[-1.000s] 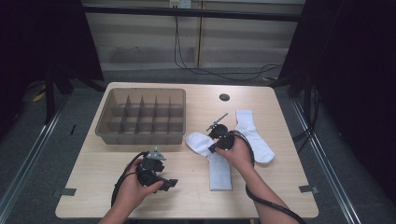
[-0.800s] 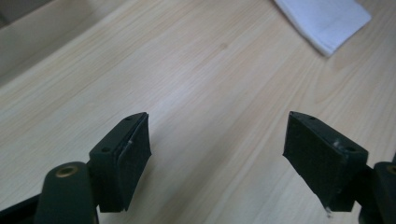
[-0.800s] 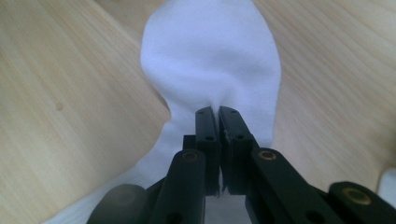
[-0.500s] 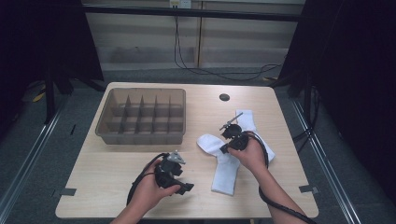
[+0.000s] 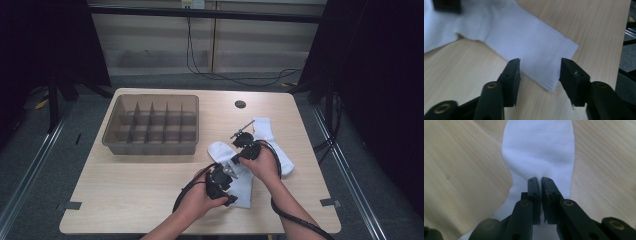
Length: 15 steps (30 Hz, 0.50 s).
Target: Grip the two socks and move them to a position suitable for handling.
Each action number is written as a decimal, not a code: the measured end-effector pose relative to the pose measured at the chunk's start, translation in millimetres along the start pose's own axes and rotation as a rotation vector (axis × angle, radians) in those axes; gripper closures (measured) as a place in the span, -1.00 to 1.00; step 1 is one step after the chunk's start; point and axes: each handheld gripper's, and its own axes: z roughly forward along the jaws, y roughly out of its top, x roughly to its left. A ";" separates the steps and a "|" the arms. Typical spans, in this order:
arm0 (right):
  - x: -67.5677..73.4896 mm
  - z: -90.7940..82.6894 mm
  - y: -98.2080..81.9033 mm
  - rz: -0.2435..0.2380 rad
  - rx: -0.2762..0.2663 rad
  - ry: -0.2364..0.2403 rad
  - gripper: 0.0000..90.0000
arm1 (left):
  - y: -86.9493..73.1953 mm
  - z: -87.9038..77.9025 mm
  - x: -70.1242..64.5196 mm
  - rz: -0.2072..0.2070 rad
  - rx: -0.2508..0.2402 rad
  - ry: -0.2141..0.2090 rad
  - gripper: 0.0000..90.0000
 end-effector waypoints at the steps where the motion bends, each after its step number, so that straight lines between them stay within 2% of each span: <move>1: -0.5 -0.3 0.5 -0.001 -0.001 0.004 0.91 | 1.2 1.8 1.0 0.005 0.003 -0.003 0.24; 2: -0.3 -0.8 1.6 0.011 -0.007 0.011 0.90 | 3.2 7.8 1.9 -0.008 0.034 -0.013 0.31; 3: -0.4 -0.9 2.0 0.009 -0.006 0.011 0.90 | 3.2 7.8 1.9 -0.008 0.034 -0.013 0.41; 4: -0.4 -0.9 2.0 0.009 -0.006 0.011 0.90 | 3.6 10.9 2.3 0.003 0.063 -0.012 0.41; 6: -0.6 -1.0 2.1 -0.002 -0.007 0.011 0.89 | 4.8 13.1 0.8 0.024 0.071 -0.020 0.48; 7: -0.2 -1.5 2.0 -0.003 -0.005 0.008 0.90 | 4.8 12.7 0.4 0.007 0.080 -0.033 0.58; 9: 0.4 -3.6 1.8 -0.003 -0.007 0.010 0.91 | 5.2 11.0 0.7 0.011 0.105 -0.049 0.86; 10: 0.2 -5.1 1.3 -0.009 -0.011 0.008 0.91 | 5.2 8.1 0.4 0.023 0.123 -0.036 0.96; 11: 0.2 -8.4 0.8 -0.009 -0.011 0.007 0.91 | 4.6 4.5 0.8 0.013 0.132 -0.040 0.98; 12: 0.7 -15.7 -0.1 -0.013 -0.012 -0.004 0.92 | 3.9 0.9 2.5 0.009 0.128 -0.051 1.00; 13: 0.7 -15.7 -0.1 -0.013 -0.012 -0.004 0.92 | 2.5 -6.3 3.9 -0.014 0.109 -0.058 1.00; 14: 0.4 -20.4 -1.2 -0.017 -0.015 -0.005 0.92 | 0.7 -17.7 6.7 -0.027 0.095 -0.067 1.00; 15: 1.5 -31.5 -4.7 -0.010 -0.015 -0.008 0.92 | -0.6 -25.2 8.8 -0.029 0.088 -0.069 1.00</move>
